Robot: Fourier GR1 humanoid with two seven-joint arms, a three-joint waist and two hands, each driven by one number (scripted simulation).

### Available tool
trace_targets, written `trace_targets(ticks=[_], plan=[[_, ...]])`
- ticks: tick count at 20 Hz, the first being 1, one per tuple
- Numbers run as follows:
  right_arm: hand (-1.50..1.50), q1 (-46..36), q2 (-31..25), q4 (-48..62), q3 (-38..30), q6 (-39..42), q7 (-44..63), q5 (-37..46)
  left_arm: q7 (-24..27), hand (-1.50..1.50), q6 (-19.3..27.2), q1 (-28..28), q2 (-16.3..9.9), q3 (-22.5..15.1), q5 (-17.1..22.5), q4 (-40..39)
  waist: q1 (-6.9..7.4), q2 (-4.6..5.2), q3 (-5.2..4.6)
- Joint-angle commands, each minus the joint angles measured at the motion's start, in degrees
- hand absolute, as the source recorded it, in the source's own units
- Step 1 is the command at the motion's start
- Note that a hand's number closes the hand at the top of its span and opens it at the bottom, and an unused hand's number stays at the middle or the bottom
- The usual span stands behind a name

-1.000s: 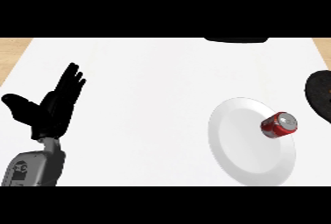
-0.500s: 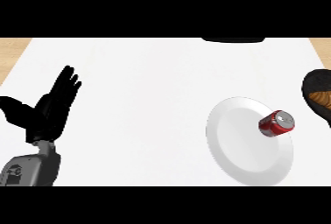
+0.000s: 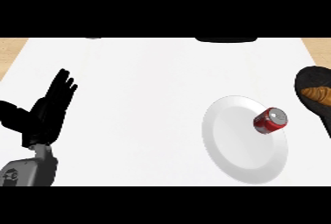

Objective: Pick the croissant from the plate and place it in the pan

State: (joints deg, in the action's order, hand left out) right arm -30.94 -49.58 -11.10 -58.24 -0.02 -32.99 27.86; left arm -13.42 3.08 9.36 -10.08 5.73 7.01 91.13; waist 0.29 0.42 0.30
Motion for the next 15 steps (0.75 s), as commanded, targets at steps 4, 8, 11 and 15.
trace_targets(ticks=[4,8,11,15], plan=[[-1.5,11.63,-6.74,2.03,-5.89,22.29,-7.58,-8.13,0.95,0.0,-1.03,-2.51,-0.59,1.15,0.84,0.86,-1.23,-0.41,-0.09],[-1.5,16.07,-3.85,0.43,-4.55,21.06,-12.65,-9.07,1.36,0.0,-1.55,1.1,-0.91,1.83,1.08,-2.08,-0.26,-0.12,-0.06],[-1.5,17.09,-3.88,-0.94,-3.39,20.92,-12.25,-10.71,1.32,0.0,0.84,-0.48,1.55,-0.66,-1.54,0.12,-0.05,-0.27,-0.14],[-1.5,18.93,-2.58,-1.83,-1.15,19.49,-12.89,-11.61,-2.85,0.0,0.5,2.83,-0.09,0.74,-0.47,0.35,-0.11,-0.3,-0.15]])
